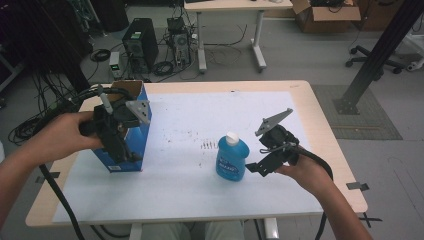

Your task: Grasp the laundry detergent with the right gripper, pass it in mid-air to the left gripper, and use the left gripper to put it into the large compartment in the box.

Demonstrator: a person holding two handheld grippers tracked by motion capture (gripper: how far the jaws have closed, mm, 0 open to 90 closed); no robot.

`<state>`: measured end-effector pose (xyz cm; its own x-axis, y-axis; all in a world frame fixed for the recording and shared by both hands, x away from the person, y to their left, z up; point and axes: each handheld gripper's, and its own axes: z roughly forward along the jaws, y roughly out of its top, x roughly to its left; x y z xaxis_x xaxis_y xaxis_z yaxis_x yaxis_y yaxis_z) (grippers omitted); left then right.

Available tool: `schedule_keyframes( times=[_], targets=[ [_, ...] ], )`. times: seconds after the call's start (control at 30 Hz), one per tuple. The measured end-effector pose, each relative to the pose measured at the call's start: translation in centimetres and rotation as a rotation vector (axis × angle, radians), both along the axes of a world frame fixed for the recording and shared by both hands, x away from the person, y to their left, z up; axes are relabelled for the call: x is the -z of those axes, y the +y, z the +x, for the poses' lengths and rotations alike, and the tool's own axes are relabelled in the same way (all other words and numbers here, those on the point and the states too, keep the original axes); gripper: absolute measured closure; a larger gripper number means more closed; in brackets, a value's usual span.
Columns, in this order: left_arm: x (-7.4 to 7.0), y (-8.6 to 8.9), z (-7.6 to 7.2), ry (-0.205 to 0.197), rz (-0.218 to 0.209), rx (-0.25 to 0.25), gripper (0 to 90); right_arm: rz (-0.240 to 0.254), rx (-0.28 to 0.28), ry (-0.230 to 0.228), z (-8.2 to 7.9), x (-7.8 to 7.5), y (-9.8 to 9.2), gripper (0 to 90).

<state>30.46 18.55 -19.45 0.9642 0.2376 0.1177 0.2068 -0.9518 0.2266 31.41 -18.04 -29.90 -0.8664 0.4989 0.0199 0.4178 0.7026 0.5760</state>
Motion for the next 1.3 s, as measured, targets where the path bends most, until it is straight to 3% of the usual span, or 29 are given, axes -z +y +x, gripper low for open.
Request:
schedule_keyframes(
  times=[0.27,0.7,0.93,1.3],
  targets=[
    [0.1,0.0,0.1,0.003,0.001,0.0,5.2,0.049,0.008,-0.008,-0.1,1.1,-0.2,4.3],
    [0.3,0.0,0.3,0.01,0.001,-0.002,5.2,0.174,0.02,-0.039,-0.2,4.0,-1.2,3.6],
    [0.4,-0.1,0.3,0.013,0.001,-0.005,5.2,0.189,0.014,-0.073,-0.5,4.5,-1.3,3.3],
    [0.5,0.0,0.4,0.017,-0.003,-0.006,5.2,0.265,0.013,-0.11,-0.6,5.7,-1.6,3.3]
  ],
)
